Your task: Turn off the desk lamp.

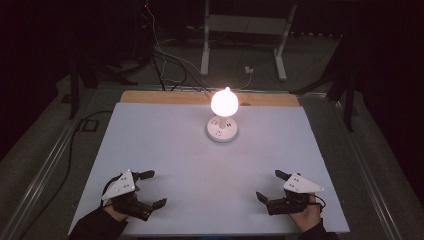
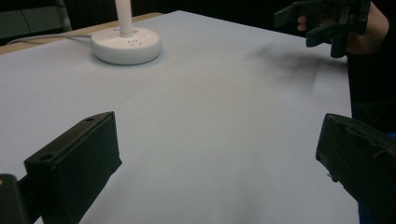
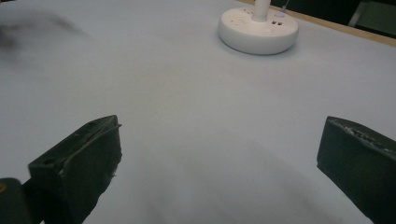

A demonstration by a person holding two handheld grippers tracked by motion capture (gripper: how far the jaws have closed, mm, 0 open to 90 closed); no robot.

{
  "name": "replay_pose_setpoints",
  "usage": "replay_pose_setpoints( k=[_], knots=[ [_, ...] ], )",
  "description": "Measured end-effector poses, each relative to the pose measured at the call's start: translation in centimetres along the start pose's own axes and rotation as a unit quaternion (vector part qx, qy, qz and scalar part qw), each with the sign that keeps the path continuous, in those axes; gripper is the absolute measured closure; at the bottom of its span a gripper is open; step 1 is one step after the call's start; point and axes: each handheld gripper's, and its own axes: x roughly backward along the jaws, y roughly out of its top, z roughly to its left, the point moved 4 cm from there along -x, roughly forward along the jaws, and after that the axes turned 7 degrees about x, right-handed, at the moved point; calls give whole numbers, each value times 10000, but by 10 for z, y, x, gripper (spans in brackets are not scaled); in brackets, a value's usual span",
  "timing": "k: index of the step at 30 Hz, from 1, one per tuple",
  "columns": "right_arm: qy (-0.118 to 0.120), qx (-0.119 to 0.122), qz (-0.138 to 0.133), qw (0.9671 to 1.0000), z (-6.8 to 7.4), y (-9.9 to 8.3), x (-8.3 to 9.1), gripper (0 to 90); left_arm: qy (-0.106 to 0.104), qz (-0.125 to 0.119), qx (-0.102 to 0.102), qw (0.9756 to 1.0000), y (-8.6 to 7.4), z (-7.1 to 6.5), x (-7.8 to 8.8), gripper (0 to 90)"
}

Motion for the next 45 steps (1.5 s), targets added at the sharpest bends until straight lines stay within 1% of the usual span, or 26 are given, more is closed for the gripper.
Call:
replay_pose_setpoints(
  k=[2, 4, 7, 9, 10, 12, 21, 23, 25, 28, 30, 32, 34, 35, 39, 42, 45],
  knots=[
    [-4, -36, 8, 10000, 0, 0, 0, 0, 19, -3, -9, 10000, 0, 0, 0, 3],
    [-18, -24, 25, 10000, 0, 0, 0, 0, 32, 18, 0, 10000, 0, 0, 1, 3],
    [-65, 7, 15, 10000, 0, 0, 0, 0, 22, -13, 21, 10000, 1, 0, 1, 3],
    [-55, -68, 48, 9999, -1, 0, 0, 0, 18, -5, 19, 10000, 1, 1, 1, 3],
    [-35, -79, 62, 9999, 0, 0, 0, 0, 16, -8, 18, 10000, 1, 1, 1, 3],
    [-66, -52, 122, 9999, 0, -1, -1, 0, 7, -30, 16, 10000, 2, 0, 1, 3],
    [12, -176, 119, 9998, 2, 3, 1, 1, 5, -47, 10, 10000, 2, -1, 2, 3],
    [-33, -175, 141, 9997, 2, 5, 1, 3, 1, -59, 16, 10000, 2, 0, 2, 3],
    [-48, -241, 100, 9996, 1, 7, 2, 3, 4, -57, 25, 10000, 2, 0, 2, 3],
    [-128, -223, 62, 9997, 0, 10, 5, 1, -1, -49, 22, 10000, 2, -1, 1, 3],
    [-144, -182, 106, 9997, 0, 13, 4, 0, -1, -51, 27, 10000, 2, -1, 1, 3],
    [-95, -119, 198, 9997, 0, 14, 3, 0, 7, -17, 1, 10000, 2, -1, 1, 3],
    [-64, -123, 236, 9996, 1, 15, 1, 0, 10, -15, 7, 10000, 2, -1, 1, 3],
    [-63, -109, 225, 9997, 0, 17, 1, 0, 1, -47, 26, 10000, 2, -1, 1, 3],
    [-88, -161, 133, 9997, -4, 23, 3, 0, 9, -34, 25, 10000, 2, -1, 2, 3],
    [-96, -229, 75, 9997, -8, 28, 5, 0, 6, -44, 19, 10000, 2, -1, 2, 3],
    [-25, -343, 26, 9994, -11, 34, 5, 0, 2, -40, 14, 10000, 2, -1, 1, 3]
  ],
)
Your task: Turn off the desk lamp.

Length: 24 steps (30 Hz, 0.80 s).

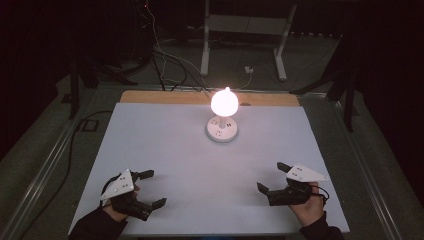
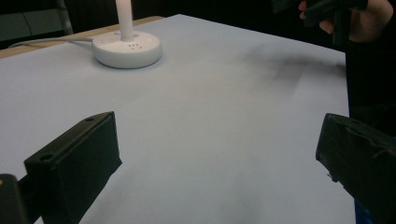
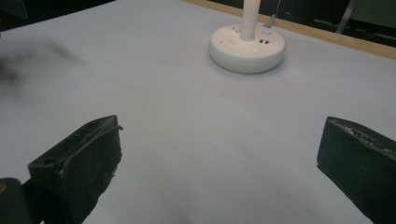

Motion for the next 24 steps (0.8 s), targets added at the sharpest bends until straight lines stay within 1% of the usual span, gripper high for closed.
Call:
replay_pose_setpoints(
  k=[1, 3, 5, 7, 12, 20, 24],
  knots=[
    [45, -50, -9, 10000, 0, 2, 0, 0, 0, 0, 0, 10000, 0, 0, 0, 3],
    [53, -69, -24, 10000, -1, 3, 0, 0, 1, -20, 16, 10000, 0, 0, 0, 3],
    [16, 12, -4, 10000, -2, 8, -2, 0, 13, -4, 15, 10000, 0, 0, 0, 3],
    [7, 43, -35, 10000, -3, 12, -3, 0, 2, 0, 17, 10000, 0, 0, 0, 3],
    [8, 83, -119, 9999, -6, 22, -7, 0, -2, 21, 2, 10000, 0, 0, 0, 3],
    [-20, 171, -142, 9997, -9, 33, -16, 0, -16, -3, -3, 10000, 0, -1, 0, 3],
    [-3, 171, -160, 9997, -10, 37, -20, 0, -23, 15, -27, 10000, 0, -1, 0, 3]
  ],
)
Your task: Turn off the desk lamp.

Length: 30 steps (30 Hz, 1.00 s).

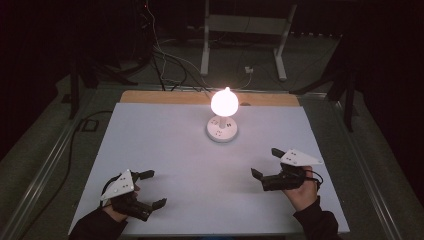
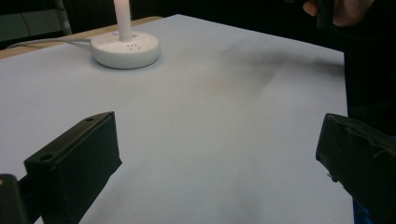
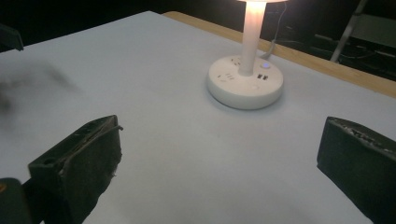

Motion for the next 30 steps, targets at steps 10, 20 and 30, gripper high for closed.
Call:
replay_pose_setpoints(
  k=[10, 20, 30],
  knots=[
    [-82, 1, -59, 9999, -7, 13, -10, 0, -16, 6, 29, 10000, 0, 0, 0, 3],
    [-153, 39, -119, 9998, -17, 25, -16, 0, -15, -11, 38, 10000, 0, 0, 0, 3],
    [-126, -6, -139, 9998, -24, 30, -29, 0, -11, -33, 37, 10000, 1, 0, 1, 3]
  ],
)
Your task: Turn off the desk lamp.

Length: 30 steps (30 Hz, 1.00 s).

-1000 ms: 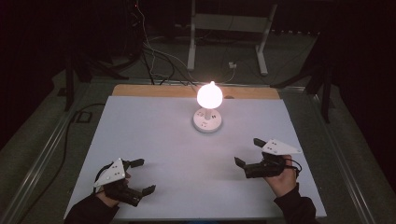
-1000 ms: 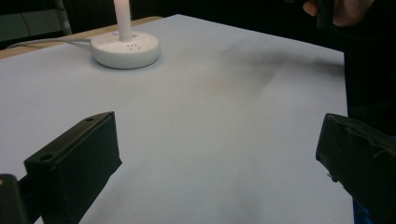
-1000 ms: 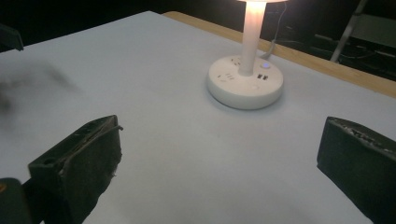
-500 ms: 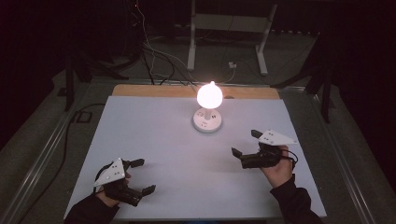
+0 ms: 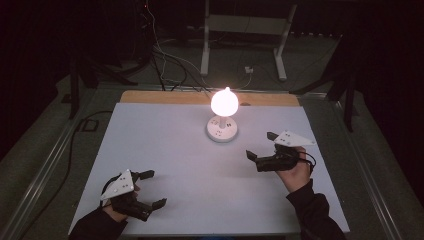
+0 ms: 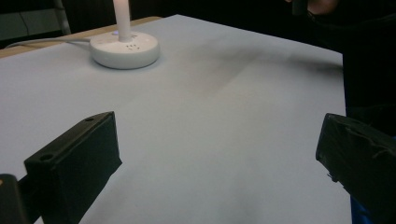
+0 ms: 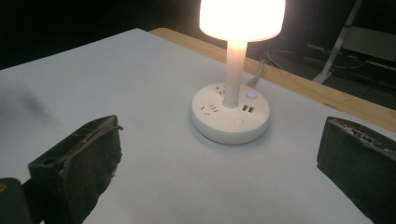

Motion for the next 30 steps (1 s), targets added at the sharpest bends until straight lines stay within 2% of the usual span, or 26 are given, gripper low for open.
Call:
replay_pose_setpoints(
  k=[5, 13, 20, 22, 26, 30],
  knots=[
    [46, -40, 11, 10000, -1, 1, -8, 0, -9, 18, -16, 10000, 0, 0, 0, 3],
    [76, 58, 10, 10000, -2, 7, -27, 0, -7, 1, 5, 10000, 0, 0, 0, 3],
    [214, 74, 60, 9997, -2, 10, -43, 0, -6, 17, -7, 10000, 0, 0, 0, 3],
    [339, 16, 100, 9994, -2, 10, -48, 0, -13, 15, -3, 10000, 0, 0, 0, 3],
    [341, -18, 95, 9994, -5, 10, -56, 0, -10, 15, 0, 10000, 0, 0, 0, 3],
    [474, -121, 95, 9988, -7, 10, -64, 0, -20, 1, 4, 10000, 0, -1, 1, 3]
  ],
)
